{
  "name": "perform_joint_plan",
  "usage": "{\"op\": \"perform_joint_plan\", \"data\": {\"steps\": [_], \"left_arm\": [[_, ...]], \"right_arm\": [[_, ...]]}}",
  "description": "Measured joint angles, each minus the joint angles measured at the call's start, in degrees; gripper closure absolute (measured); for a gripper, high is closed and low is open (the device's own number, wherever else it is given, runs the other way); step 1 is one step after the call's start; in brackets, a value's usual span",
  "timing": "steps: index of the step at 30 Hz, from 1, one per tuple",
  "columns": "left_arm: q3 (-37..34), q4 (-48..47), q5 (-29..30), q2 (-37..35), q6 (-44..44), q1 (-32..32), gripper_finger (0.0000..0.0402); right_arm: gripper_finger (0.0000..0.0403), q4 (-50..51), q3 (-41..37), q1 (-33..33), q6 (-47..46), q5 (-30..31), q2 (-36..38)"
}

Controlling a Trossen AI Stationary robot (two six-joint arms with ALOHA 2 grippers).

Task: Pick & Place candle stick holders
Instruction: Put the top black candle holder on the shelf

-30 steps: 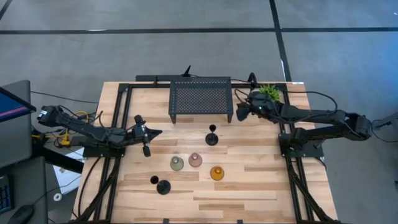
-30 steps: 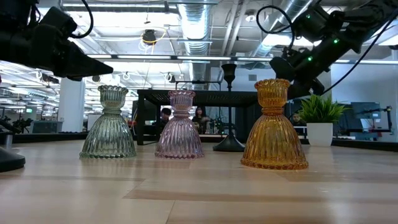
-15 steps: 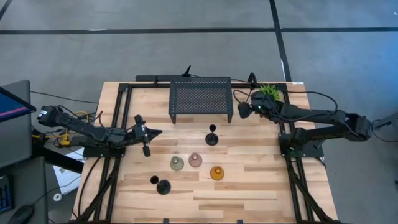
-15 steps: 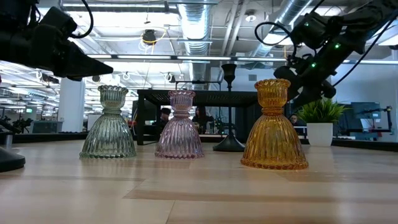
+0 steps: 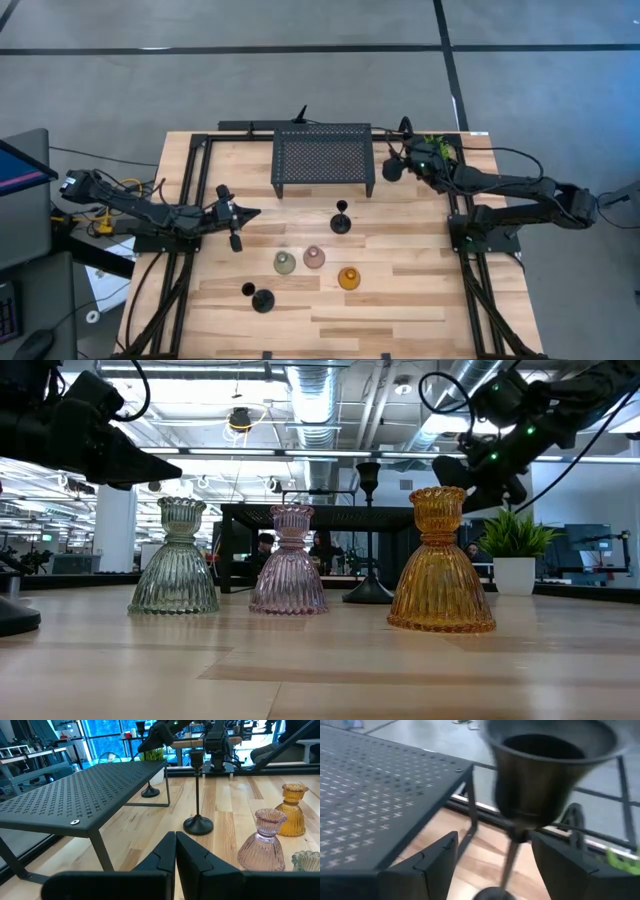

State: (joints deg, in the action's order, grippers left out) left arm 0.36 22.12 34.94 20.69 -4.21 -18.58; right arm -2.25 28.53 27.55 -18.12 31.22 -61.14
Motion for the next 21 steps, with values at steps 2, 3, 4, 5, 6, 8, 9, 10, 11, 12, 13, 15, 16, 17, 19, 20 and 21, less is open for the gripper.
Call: {"op": "perform_joint_plan", "data": {"steps": [2, 3, 4, 5, 6, 8, 9, 10, 11, 12, 13, 15, 16, 17, 19, 20, 21], "left_arm": [[-0.02, -0.01, 0.00, 0.00, 0.00, -0.01, 0.0390], [-0.02, -0.01, 0.00, 0.00, 0.00, 0.01, 0.0390], [0.00, -0.01, 0.00, 0.00, 0.00, 0.01, 0.0390], [0.00, -0.01, -0.01, 0.00, 0.00, -0.01, 0.0390], [0.00, -0.01, 0.00, 0.01, 0.00, 0.00, 0.0390], [0.00, -0.01, 0.00, 0.00, 0.00, 0.01, 0.0390], [0.00, -0.01, -0.01, 0.00, 0.00, 0.00, 0.0390], [0.00, -0.01, 0.00, 0.01, 0.00, 0.00, 0.0390], [0.00, -0.01, -0.01, 0.00, 0.00, -0.01, 0.0390], [-0.02, -0.01, 0.00, 0.00, 0.00, 0.00, 0.0390], [-0.01, -0.01, -0.01, 0.00, 0.00, 0.01, 0.0390], [0.00, -0.01, -0.02, 0.02, 0.00, 0.01, 0.0390], [0.00, -0.01, -0.01, 0.00, 0.00, 0.00, 0.0390], [0.00, -0.01, 0.00, 0.02, 0.00, 0.01, 0.0390], [0.00, -0.01, -0.01, 0.00, 0.00, -0.01, 0.0390], [0.00, -0.01, -0.01, 0.00, 0.00, 0.01, 0.0390], [0.00, -0.01, 0.00, 0.02, 0.00, 0.00, 0.0390]], "right_arm": [[0.0175, 0.03, 0.00, 0.07, 1.21, 0.36, 0.00], [0.0185, -0.01, 0.00, 0.07, 1.74, 0.36, 0.00], [0.0196, -0.12, 0.00, 0.07, 1.99, 0.36, 0.00], [0.0208, -0.21, 0.00, 0.05, 2.04, 0.36, 0.00], [0.0222, -0.20, 0.00, 0.05, 2.06, 0.35, 0.00], [0.0253, -0.17, 0.00, 0.06, 2.24, 0.36, 0.00], [0.0269, -0.17, 0.00, 0.05, 2.43, 0.35, 0.00], [0.0286, -0.15, 0.00, 0.05, 3.09, 0.33, 0.00], [0.0302, -0.17, 0.00, 0.04, 3.61, 0.33, 0.00], [0.0319, -0.17, 0.00, -0.06, 3.71, 0.33, 0.00], [0.0335, -0.15, 0.00, -0.13, 3.73, 0.33, 0.00], [0.0366, -0.06, 0.00, -0.15, 3.73, 0.33, 0.00], [0.0382, -0.04, 0.00, -0.15, 4.09, 0.33, 0.00], [0.0391, -0.05, 0.00, -0.15, 4.99, 0.30, 0.01], [0.0392, 0.02, 0.00, -0.15, 6.11, 0.26, 0.25], [0.0391, 0.18, 0.00, -0.15, 6.11, 0.20, 0.51], [0.0390, 0.39, 0.06, -0.15, 6.14, 0.18, 0.87]]}}
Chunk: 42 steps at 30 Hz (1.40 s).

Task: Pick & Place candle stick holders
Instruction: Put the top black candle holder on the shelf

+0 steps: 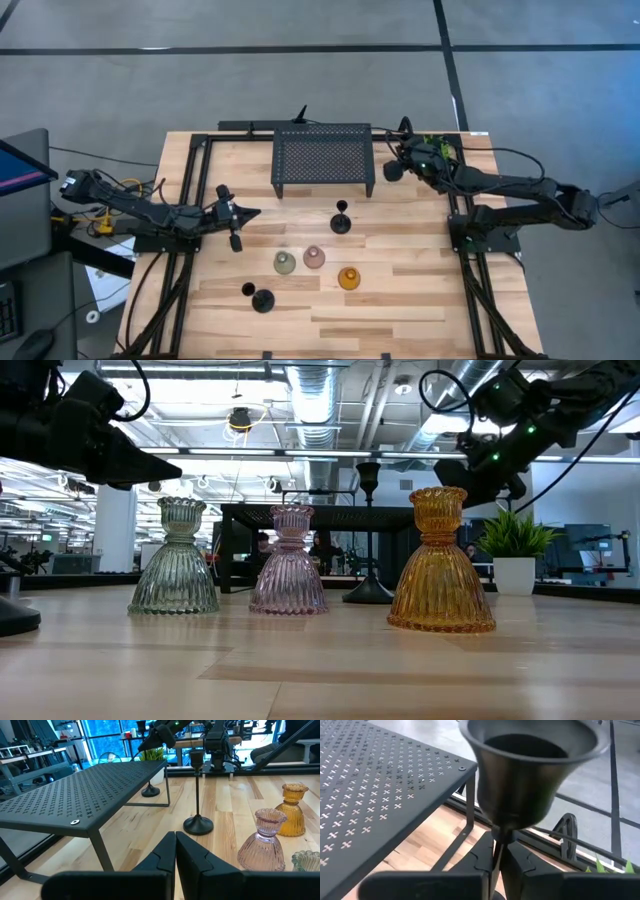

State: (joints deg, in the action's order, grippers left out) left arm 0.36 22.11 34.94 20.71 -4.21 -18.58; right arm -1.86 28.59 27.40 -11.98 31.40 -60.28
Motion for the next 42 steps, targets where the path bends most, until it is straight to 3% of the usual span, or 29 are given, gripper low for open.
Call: {"op": "perform_joint_plan", "data": {"steps": [9, 16, 22, 31, 39, 42], "left_arm": [[-0.01, 0.00, -0.02, 0.00, 0.00, 0.00, 0.0390], [-0.02, -0.02, 0.00, 0.00, 0.00, -0.01, 0.0390], [0.00, -0.02, 0.00, 0.05, 0.00, 0.00, 0.0390], [0.00, -0.05, 0.00, 0.05, 0.13, 0.01, 0.0390], [0.00, -0.17, 0.00, 0.05, 0.15, 0.00, 0.0390], [-0.01, -0.17, -0.01, 0.05, 0.15, 0.01, 0.0390]], "right_arm": [[0.0399, 12.03, 12.12, 0.00, 5.73, -0.46, 4.37], [0.0400, 13.70, 24.56, -0.05, 11.94, -5.73, 2.95], [0.0401, 13.45, 33.44, 0.83, 13.51, -16.51, -3.32], [0.0402, 14.78, 43.89, 3.55, 14.98, -25.25, -16.80], [0.0402, 15.31, 47.11, 6.66, 13.46, -32.70, -22.73], [0.0403, 16.27, 47.11, 6.91, 13.44, -32.90, -24.01]]}}
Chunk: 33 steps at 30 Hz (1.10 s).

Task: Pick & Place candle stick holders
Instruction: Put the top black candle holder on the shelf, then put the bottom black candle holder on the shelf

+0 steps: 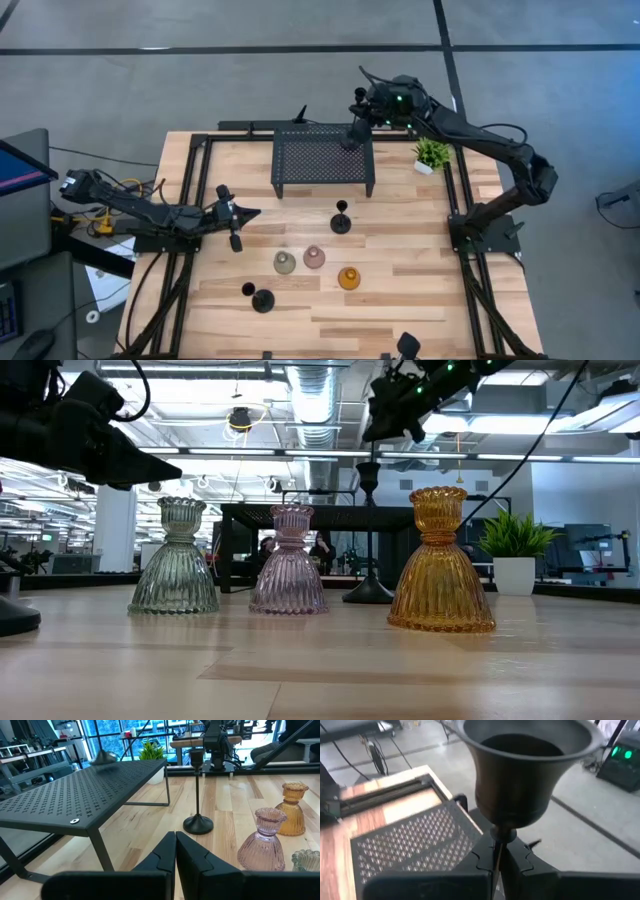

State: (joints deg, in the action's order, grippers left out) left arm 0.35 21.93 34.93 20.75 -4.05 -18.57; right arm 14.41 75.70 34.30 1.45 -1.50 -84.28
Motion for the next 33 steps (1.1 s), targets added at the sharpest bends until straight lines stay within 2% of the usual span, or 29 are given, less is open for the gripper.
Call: {"op": "perform_joint_plan", "data": {"steps": [13, 19, 26, 33], "left_arm": [[-0.02, 0.00, -0.01, 0.00, 0.00, -0.01, 0.0390], [0.01, 0.00, 0.01, 0.00, 0.00, -0.01, 0.0390], [-0.01, 0.00, -0.01, 0.00, 0.00, 0.01, 0.0390], [0.00, 0.00, -0.01, 0.00, 0.00, 0.01, 0.0390]], "right_arm": [[0.0396, 1.72, 0.00, 0.73, -0.22, -0.01, -0.45], [0.0348, 1.68, 0.00, 0.48, -0.06, -0.02, -0.42], [0.0312, 1.51, 0.00, 0.22, 0.64, 0.01, -0.09], [0.0245, 2.11, 0.00, 0.37, 1.47, 0.03, 5.64]]}}
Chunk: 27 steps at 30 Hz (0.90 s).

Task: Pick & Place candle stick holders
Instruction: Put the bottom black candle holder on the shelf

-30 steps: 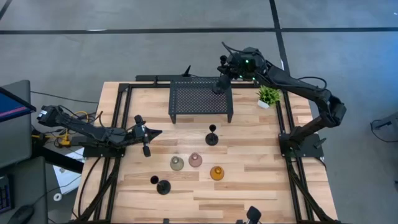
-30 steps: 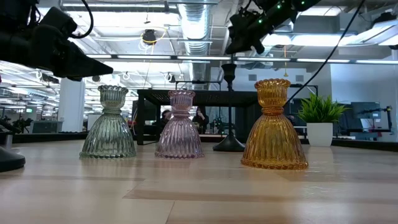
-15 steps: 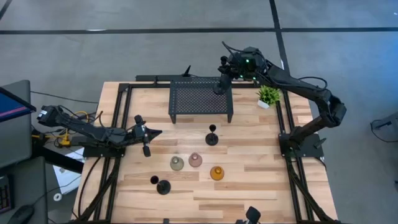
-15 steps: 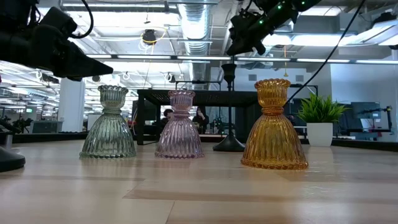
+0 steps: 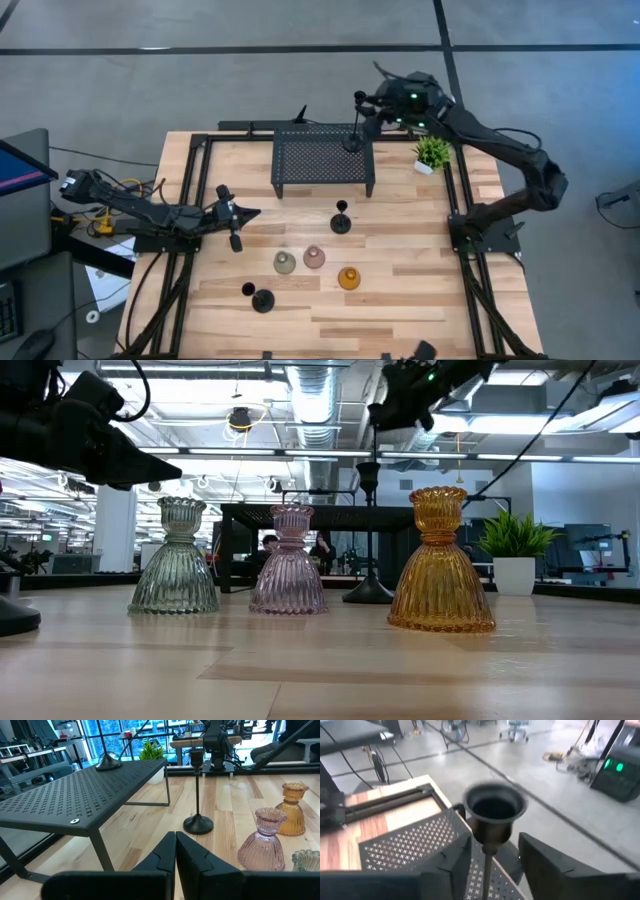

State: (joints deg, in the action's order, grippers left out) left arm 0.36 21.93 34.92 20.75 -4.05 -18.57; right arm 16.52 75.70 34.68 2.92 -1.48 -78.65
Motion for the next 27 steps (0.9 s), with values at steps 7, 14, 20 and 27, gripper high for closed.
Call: {"op": "perform_joint_plan", "data": {"steps": [7, 14, 20, 27], "left_arm": [[-0.02, 0.00, 0.01, 0.00, 0.00, -0.01, 0.0390], [0.00, 0.00, 0.01, 0.00, 0.00, 0.00, 0.0390], [0.00, 0.00, 0.00, 0.00, 0.02, 0.00, 0.0390], [0.00, 0.02, 0.00, 0.00, 0.02, -0.02, 0.0390]], "right_arm": [[0.0195, 9.16, 0.00, -0.36, -0.52, 0.00, 10.52], [0.0211, 26.77, 0.00, -4.52, -2.80, -0.04, 20.33], [0.0253, 39.79, -0.34, -12.28, -5.32, -0.02, 25.83], [0.0300, 37.16, -9.03, -22.36, -10.30, -0.01, 32.91]]}}
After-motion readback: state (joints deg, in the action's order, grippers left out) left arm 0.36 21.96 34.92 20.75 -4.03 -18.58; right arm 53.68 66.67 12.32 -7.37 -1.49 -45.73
